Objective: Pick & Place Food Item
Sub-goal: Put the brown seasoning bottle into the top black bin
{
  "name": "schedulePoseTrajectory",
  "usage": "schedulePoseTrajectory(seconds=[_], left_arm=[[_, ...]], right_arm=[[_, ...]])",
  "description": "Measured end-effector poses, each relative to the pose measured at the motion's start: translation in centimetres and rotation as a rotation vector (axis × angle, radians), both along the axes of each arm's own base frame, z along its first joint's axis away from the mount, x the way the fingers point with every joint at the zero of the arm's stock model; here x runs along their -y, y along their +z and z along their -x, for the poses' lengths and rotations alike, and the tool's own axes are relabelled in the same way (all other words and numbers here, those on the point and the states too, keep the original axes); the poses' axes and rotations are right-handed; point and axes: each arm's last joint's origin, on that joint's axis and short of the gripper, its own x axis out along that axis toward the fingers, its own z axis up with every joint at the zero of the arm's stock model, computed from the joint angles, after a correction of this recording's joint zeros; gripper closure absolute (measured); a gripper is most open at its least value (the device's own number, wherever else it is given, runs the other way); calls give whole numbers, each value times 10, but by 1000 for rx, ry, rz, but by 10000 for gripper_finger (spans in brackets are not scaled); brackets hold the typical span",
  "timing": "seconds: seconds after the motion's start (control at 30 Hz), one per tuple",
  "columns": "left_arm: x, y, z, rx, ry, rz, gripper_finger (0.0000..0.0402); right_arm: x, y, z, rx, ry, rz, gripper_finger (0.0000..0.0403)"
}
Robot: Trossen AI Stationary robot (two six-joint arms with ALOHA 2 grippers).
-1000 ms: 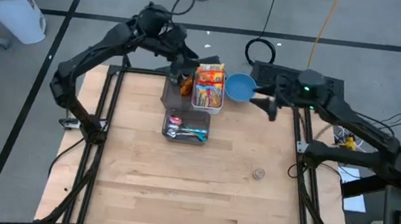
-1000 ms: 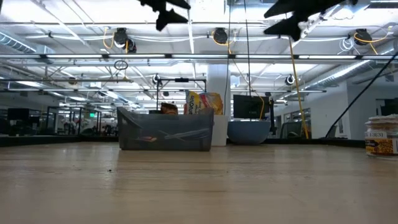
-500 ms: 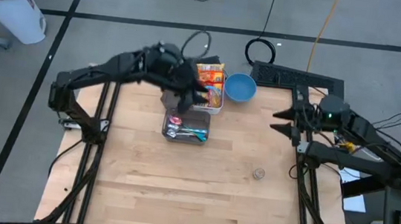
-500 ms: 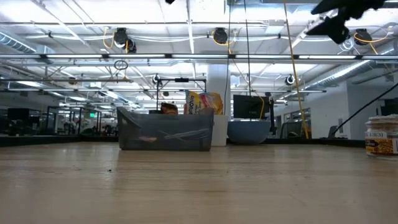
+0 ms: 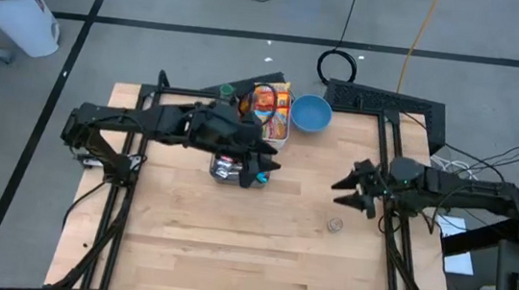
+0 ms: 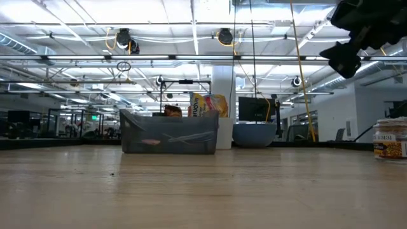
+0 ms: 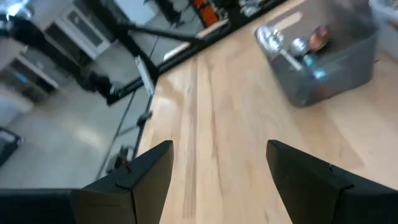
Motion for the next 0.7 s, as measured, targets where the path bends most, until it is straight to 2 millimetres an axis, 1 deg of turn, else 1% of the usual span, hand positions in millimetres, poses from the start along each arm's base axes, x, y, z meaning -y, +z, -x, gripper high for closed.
schedulePoseTrajectory(seconds=[0.17,0.33,0.4,0.5,0.7], left_arm=[[6,-9,-1,-23,41,20,178],[6,-16,-2,-45,61,37,178],[6,-18,-3,-48,62,37,178],[6,-20,-3,-56,68,43,178],[6,-20,-3,-56,73,56,178]], right_arm=[[-21,-9,-2,-58,114,43,149],[-45,-27,-1,-211,221,213,149],[-53,-34,0,-261,233,297,149],[-63,-40,0,-286,218,403,149],[-75,-50,-1,-323,176,516,149]])
